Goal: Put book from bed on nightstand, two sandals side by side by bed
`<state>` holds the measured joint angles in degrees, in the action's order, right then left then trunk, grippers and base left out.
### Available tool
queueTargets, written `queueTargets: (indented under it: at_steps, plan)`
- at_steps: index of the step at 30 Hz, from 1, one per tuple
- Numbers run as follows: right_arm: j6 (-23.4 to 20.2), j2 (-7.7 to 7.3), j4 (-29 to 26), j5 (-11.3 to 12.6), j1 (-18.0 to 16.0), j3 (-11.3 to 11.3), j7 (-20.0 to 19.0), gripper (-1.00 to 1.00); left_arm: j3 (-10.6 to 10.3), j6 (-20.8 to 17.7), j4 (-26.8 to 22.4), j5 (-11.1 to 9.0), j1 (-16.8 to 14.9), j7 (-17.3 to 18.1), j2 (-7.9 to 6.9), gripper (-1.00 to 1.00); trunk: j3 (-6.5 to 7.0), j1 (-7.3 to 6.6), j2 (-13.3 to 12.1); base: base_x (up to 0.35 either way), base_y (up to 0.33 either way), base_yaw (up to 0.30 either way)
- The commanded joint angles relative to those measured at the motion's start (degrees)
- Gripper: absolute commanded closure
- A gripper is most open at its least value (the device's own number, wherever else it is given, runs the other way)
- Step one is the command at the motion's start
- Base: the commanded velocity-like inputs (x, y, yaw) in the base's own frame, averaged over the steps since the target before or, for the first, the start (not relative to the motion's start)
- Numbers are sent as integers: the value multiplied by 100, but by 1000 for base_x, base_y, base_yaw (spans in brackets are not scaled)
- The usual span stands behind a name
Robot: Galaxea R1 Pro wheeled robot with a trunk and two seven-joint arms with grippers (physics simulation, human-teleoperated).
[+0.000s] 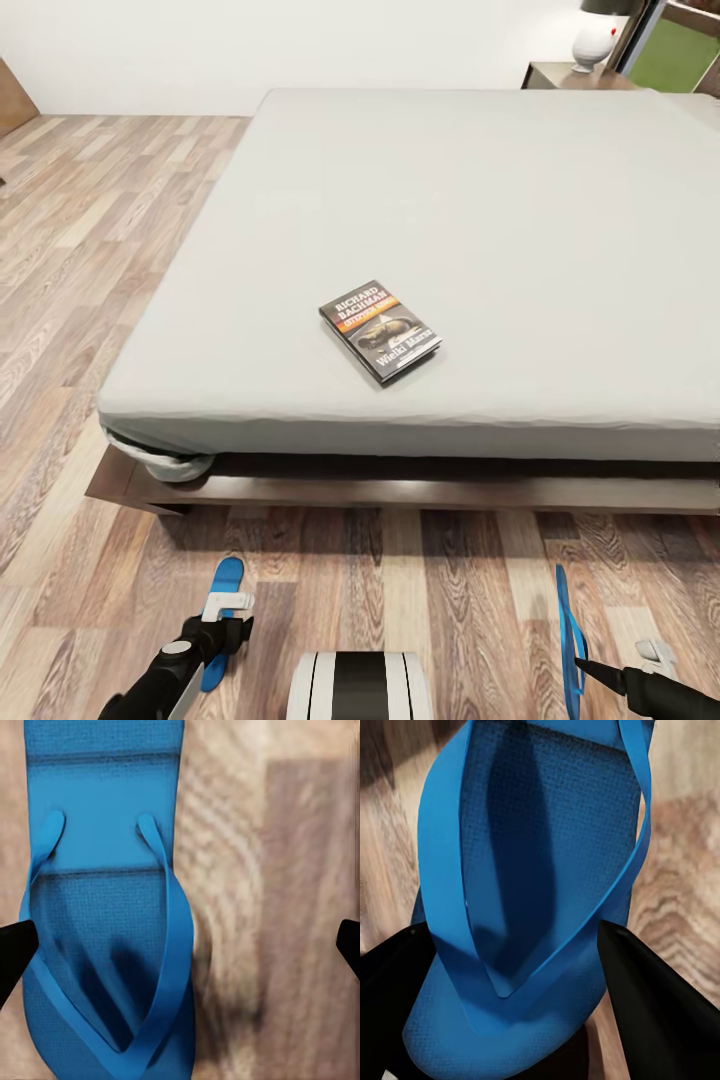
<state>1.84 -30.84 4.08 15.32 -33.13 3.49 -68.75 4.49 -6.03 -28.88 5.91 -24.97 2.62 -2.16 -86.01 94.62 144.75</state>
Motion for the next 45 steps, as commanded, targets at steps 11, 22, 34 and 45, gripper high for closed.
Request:
queueTargets:
  at_steps: [11, 22, 34, 45]
  plan:
    - [18, -1, 23, -21, -9, 21, -17, 100, 37, -26, -35, 52, 1, 62, -1, -100, 152, -19, -8, 0, 0, 0]
    - [18, -1, 23, -25, -9, 20, -18, 100, 1074, -61, -789, -257, 1, 2213, -669, -100, 152, -19, -8, 0, 0, 0]
    - [20, 6, 23, -35, -9, 18, -16, 100, 2406, -45, -250, -363, 83, 4383, -1667, -100, 152, -19, -8, 0, 0, 0]
    - [36, 34, 23, -38, -9, 13, -7, 100, 2419, -38, 31, -348, 87, 4781, -1734, -100, 152, -19, -8, 0, 126, 0]
